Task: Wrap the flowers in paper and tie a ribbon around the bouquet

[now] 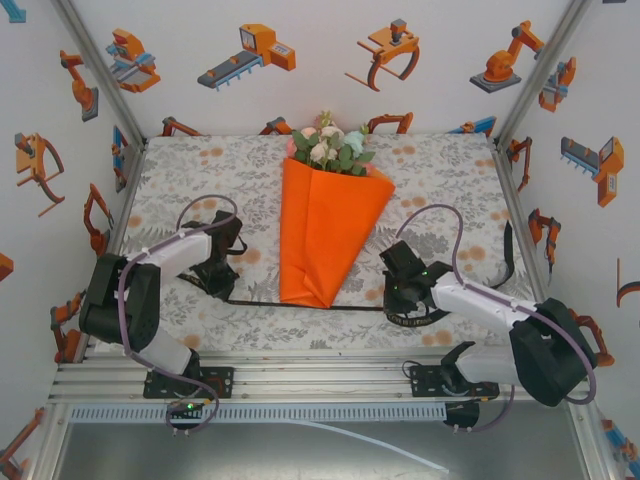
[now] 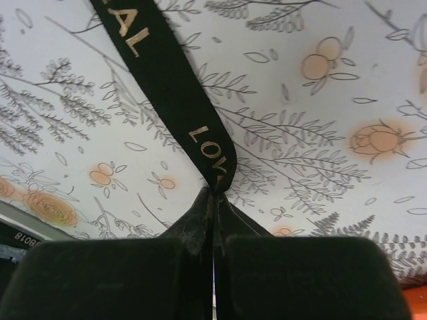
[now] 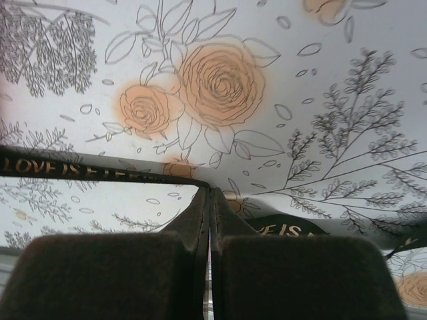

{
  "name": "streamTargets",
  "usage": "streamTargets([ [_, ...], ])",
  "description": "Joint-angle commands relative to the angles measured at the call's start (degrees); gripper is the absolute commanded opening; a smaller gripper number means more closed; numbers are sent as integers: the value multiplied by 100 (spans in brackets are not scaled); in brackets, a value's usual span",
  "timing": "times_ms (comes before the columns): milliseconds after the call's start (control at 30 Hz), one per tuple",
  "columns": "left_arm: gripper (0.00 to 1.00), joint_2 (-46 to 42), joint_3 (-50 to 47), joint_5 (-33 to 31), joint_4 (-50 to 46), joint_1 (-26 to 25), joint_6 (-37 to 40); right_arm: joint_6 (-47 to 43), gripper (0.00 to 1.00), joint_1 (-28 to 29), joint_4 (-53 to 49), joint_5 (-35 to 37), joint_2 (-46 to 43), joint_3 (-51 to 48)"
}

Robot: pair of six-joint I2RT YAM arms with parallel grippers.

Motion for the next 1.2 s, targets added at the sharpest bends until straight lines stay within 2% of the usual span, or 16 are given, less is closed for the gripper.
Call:
streamTargets([
  [0, 0, 430, 54, -423, 638, 63, 151, 64, 0, -39, -630, 1004, 73, 198],
  [167, 0, 673, 269, -363, 782, 76, 306, 82, 0, -50, -791, 1571, 192, 295],
  [233, 8, 685, 310, -143, 885, 55, 465, -79, 0, -58, -850, 1674, 195, 395],
  [300, 21, 557, 217, 94, 1060, 30, 535, -244, 1, -59, -839, 1617, 187, 443],
  [367, 30, 336, 114, 304, 1128, 26, 563, -467, 22, -61, -876, 1554, 132, 502],
  [467, 44, -50, 63, 436, 999, 25, 571, -730, 43, -59, -974, 1334, -77, 676],
  [567, 53, -460, 151, 527, 763, 27, 653, -820, 52, -98, -1169, 1099, -280, 1017],
  [700, 62, -898, 497, 666, 594, 12, 907, -667, 53, -303, -1088, 413, -274, 1589],
  [800, 69, -921, 869, 1180, 848, 18, 1237, -362, 57, -583, -704, 108, 100, 1917],
  [867, 78, -790, 946, 2242, 1736, 14, 1631, -182, 63, -874, -143, -247, 437, 1961],
  [933, 85, -472, 1134, 3160, 2583, -26, 1653, 43, 69, -1200, 690, -790, 849, 1879],
  [967, 87, -294, 1315, 3238, 2705, -73, 1650, 148, 70, -1330, 997, -1027, 1048, 1859],
  [1067, 99, 339, 1894, 2718, 2703, -247, 1873, 317, 72, -1533, 1654, -1431, 1724, 1923],
  [1167, 97, 1006, 2232, 2477, 2931, -259, 2049, 326, 72, -1579, 2118, -1543, 2200, 2024],
])
